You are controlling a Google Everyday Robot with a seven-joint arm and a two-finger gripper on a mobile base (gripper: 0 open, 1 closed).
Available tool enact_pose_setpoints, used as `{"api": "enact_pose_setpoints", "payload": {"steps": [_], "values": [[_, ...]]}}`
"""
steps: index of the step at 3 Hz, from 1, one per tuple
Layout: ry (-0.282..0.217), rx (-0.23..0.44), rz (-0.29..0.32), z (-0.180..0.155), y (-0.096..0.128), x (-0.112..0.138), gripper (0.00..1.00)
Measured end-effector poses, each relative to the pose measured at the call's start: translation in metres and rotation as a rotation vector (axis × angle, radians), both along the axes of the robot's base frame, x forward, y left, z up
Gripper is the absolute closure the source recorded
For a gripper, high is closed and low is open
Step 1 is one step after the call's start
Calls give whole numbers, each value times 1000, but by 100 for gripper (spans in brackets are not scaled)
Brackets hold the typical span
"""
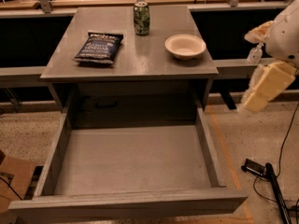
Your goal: Place green can into top drawer
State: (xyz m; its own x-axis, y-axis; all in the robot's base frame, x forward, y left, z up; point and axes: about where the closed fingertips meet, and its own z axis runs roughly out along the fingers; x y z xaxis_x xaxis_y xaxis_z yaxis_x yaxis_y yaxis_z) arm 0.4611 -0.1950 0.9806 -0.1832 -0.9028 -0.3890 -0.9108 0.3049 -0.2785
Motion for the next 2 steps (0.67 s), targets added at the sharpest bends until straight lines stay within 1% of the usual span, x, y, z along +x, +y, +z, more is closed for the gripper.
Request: {"api": "enact_pose_setpoints", "payload": {"steps": [1,2], "values": [[-146,260,96,30,72,78,0],[-222,419,114,60,119,130,0]]}}
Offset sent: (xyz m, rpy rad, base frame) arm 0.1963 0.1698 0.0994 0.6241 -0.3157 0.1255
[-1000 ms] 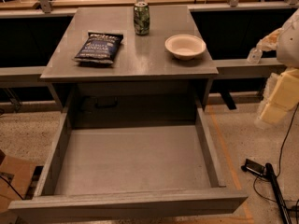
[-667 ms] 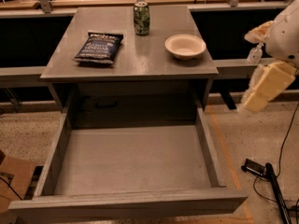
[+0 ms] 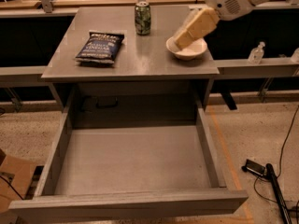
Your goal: Place green can into top drawer
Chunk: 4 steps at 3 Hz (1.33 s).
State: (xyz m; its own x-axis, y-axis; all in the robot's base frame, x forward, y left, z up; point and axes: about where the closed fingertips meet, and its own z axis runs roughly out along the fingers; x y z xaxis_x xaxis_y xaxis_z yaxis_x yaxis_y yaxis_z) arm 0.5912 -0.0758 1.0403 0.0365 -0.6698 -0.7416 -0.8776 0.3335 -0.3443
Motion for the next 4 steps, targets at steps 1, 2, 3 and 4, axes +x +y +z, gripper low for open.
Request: {"api": "enact_pose_setpoints", "payload": {"steps": [1,2,3,4], "values": [[-14,9,-2,5,2,4,0],[32,84,-37,-20,-2,-1,0],[-2,196,-70,-38,7,38,0],[-46,326,-81,-49,26,94,0]]}}
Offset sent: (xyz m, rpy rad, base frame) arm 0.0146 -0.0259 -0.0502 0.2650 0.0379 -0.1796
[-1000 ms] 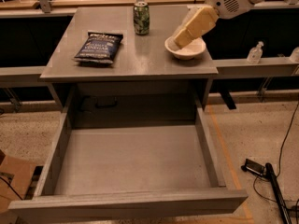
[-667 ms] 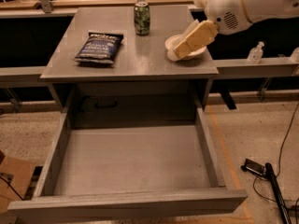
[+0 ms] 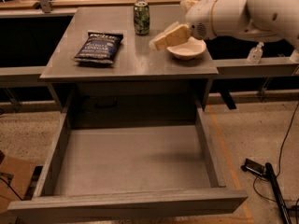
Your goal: Place green can into top drawer
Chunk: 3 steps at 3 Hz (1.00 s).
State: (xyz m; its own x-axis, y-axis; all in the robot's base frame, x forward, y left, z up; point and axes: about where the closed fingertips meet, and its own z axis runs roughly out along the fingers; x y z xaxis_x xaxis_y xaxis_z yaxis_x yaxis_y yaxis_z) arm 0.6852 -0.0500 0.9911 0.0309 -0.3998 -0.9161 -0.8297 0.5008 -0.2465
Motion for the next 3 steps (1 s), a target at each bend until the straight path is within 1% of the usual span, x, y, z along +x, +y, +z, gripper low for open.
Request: {"api": "enact_pose_setpoints", "payload": {"steps": [1,2,3], "values": [[-25,93,-10,-8,20,47,0],[-25,153,-68,-16,43,89,0],[-32,169,-87,-14,47,97,0]]}}
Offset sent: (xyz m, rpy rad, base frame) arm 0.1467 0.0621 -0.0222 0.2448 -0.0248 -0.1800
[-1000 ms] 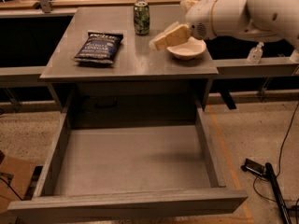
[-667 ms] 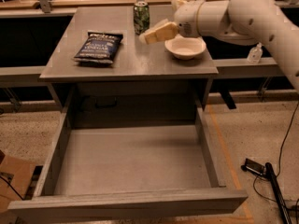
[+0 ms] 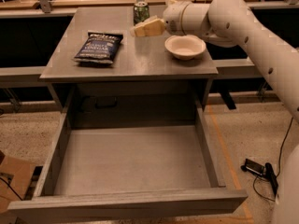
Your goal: Place green can into top drawer
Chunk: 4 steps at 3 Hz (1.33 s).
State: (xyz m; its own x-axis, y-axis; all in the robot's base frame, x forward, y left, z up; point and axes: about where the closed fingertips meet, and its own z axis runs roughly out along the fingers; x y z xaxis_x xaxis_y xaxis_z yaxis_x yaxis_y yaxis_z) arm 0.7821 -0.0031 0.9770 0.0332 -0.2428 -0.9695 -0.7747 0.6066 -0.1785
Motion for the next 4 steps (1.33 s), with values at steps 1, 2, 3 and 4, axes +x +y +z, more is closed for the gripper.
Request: {"api": "enact_pose_setpoints", "payload": {"steps": [1,2,3,4], "values": [[11,11,-39,-13,2,2,0],[-21,7,-98,-28,3,34,0],[-47,-6,-141,-33,7,75,0],[-51,2,-181,-39,14,119,0]]}}
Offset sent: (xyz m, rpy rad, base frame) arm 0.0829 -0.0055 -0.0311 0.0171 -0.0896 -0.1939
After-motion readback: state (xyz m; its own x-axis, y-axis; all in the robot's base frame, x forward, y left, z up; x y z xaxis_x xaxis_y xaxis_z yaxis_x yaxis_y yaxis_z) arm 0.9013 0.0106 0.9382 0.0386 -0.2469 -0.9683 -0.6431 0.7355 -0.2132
